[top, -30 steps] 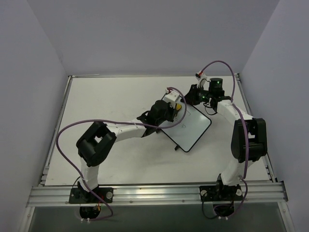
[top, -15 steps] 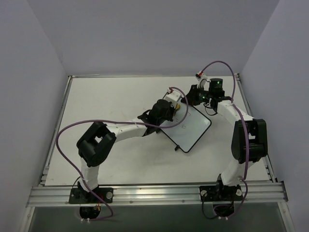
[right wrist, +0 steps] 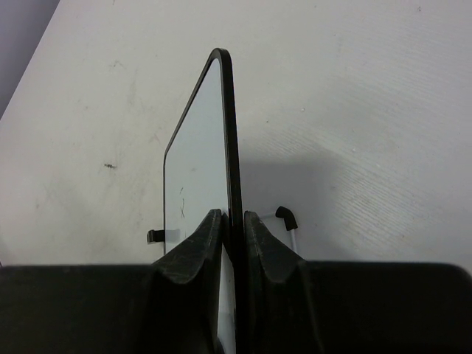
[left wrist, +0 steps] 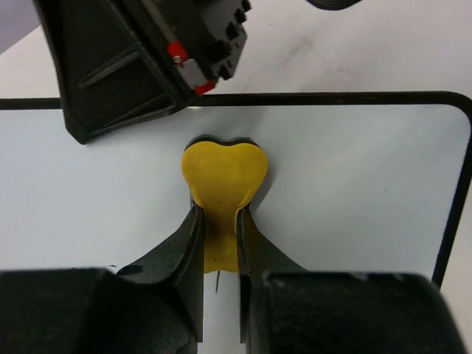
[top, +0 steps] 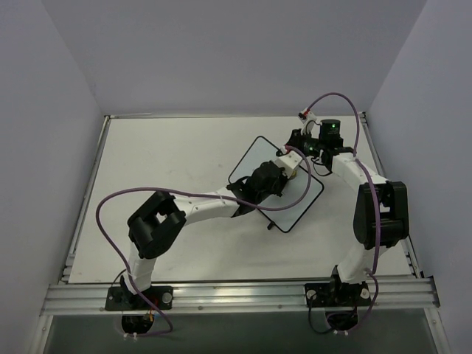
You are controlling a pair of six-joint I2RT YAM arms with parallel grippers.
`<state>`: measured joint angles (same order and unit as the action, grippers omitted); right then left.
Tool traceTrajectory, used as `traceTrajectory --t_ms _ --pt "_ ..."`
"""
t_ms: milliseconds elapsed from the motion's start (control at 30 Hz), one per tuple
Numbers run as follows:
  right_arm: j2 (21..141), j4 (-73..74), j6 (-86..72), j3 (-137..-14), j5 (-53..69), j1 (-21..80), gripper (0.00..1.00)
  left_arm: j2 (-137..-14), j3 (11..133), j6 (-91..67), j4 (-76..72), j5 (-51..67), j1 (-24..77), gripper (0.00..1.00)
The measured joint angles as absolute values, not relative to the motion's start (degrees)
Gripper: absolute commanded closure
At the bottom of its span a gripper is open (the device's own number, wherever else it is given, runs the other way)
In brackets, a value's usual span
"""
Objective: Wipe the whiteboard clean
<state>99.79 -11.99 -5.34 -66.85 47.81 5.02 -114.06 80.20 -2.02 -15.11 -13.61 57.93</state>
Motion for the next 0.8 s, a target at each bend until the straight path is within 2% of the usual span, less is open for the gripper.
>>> traceTrajectory --t_ms 433,800 --pt "99.77 -12.05 -4.6 -66.83 48.03 5.08 1.0 -114.24 80.07 -2.13 -15.49 -13.58 59.0 0.98" --pt "99.77 -12.25 -4.54 -66.83 46.72 5.39 1.0 -113.49 79.81 -8.21 -13.52 -10.15 48.18 0.98"
